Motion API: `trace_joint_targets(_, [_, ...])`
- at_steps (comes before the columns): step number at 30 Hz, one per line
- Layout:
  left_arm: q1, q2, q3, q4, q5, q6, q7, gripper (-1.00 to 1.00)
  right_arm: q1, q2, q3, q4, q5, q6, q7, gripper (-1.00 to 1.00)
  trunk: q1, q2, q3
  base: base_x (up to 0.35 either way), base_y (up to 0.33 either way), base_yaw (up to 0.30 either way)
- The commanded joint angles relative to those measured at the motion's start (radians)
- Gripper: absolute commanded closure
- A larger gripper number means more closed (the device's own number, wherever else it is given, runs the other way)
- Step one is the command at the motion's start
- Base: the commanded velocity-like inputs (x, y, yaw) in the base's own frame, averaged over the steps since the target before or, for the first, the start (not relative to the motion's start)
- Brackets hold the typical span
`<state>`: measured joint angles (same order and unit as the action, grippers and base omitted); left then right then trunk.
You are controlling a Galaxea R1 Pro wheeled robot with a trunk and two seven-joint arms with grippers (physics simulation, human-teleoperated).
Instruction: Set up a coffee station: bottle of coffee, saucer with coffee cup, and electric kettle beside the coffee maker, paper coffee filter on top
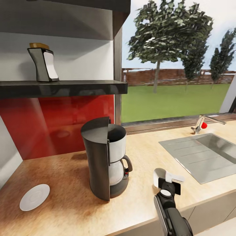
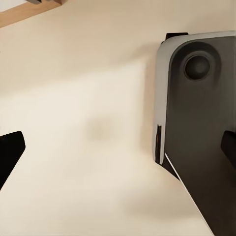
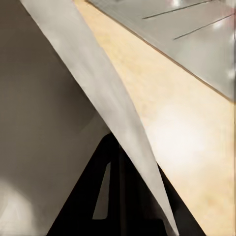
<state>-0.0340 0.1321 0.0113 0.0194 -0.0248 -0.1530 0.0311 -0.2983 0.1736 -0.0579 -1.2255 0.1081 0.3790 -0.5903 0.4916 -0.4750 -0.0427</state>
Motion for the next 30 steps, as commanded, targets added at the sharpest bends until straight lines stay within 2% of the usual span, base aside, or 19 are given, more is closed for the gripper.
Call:
trace_joint_targets(1, [-0.001, 0.000, 0.001, 0.002, -0.003, -0.005, 0.003, -1.00, -0.001, 0.001, 0.000, -0.023, 0.007, 0.019, 0.000, 1.00, 0.001, -0.002, -0.002, 0.000, 0.000, 0.000])
trace_joint_targets(6, [0.006, 0.000, 0.002, 0.003, -0.005, -0.005, 0.003, -1.00, -0.004, 0.001, 0.011, -0.159, 0.006, 0.182, 0.004, 1.00, 0.001, -0.002, -0.002, 0.000, 0.000, 0.000])
trace_joint_targets(8, [0.015, -0.001, 0.002, 0.002, -0.006, -0.005, 0.003, -1.00, -0.006, 0.001, 0.036, -0.219, 0.006, 0.246, 0.004, 1.00, 0.001, -0.002, -0.002, 0.000, 0.000, 0.000])
trace_joint_targets(10, [0.018, -0.001, 0.002, 0.002, -0.006, -0.005, 0.003, -1.00, -0.019, 0.001, 0.062, -0.243, 0.006, 0.279, 0.005, 1.00, 0.001, -0.002, -0.002, 0.000, 0.000, 0.000])
trace_joint_targets(12, [0.021, -0.002, 0.002, 0.002, -0.006, -0.005, 0.003, -1.00, -0.053, 0.001, 0.086, -0.258, 0.006, 0.317, 0.005, 1.00, 0.001, -0.002, -0.002, 0.000, 0.000, 0.000])
trace_joint_targets(15, [0.023, -0.002, 0.002, 0.002, -0.006, -0.004, 0.003, -1.00, -0.107, 0.001, 0.098, -0.264, 0.005, 0.380, 0.004, 1.00, 0.001, -0.002, -0.002, 0.000, 0.000, 0.000])
trace_joint_targets(16, [0.023, -0.002, 0.002, 0.002, -0.006, -0.003, 0.003, -1.00, -0.147, 0.001, 0.101, -0.266, 0.004, 0.430, 0.005, 1.00, 0.001, -0.002, -0.002, 0.000, 0.000, 0.000])
trace_joint_targets(19, [0.023, -0.003, 0.003, 0.002, -0.006, -0.001, 0.003, -1.00, -0.213, 0.001, 0.103, -0.267, -0.002, 0.522, 0.005, 1.00, 0.001, -0.002, -0.002, 0.000, 0.000, 0.000])
trace_joint_targets(22, [0.023, -0.005, 0.004, 0.002, -0.006, -0.001, 0.003, -1.00, -0.271, 0.001, 0.103, -0.267, -0.064, 0.585, 0.005, 1.00, 0.001, -0.002, -0.002, 0.000, 0.000, 0.000])
trace_joint_targets(25, [0.023, -0.006, 0.004, 0.001, -0.006, -0.001, 0.003, -1.00, -0.331, 0.001, 0.101, -0.267, -0.196, 0.613, 0.004, 1.00, 0.001, -0.002, -0.002, 0.000, 0.000, 0.000])
trace_joint_targets(28, [0.023, -0.006, 0.004, 0.001, -0.006, -0.002, 0.003, -1.00, -0.369, 0.001, 0.100, -0.264, -0.259, 0.621, 0.003, 1.00, 0.001, -0.002, -0.002, 0.000, 0.000, 0.000])
trace_joint_targets(30, [0.023, -0.006, 0.003, 0.000, -0.007, -0.002, 0.003, -1.00, -0.389, 0.001, 0.099, -0.259, -0.275, 0.623, 0.002, 1.00, 0.001, -0.002, -0.002, 0.000, 0.000, 0.000])
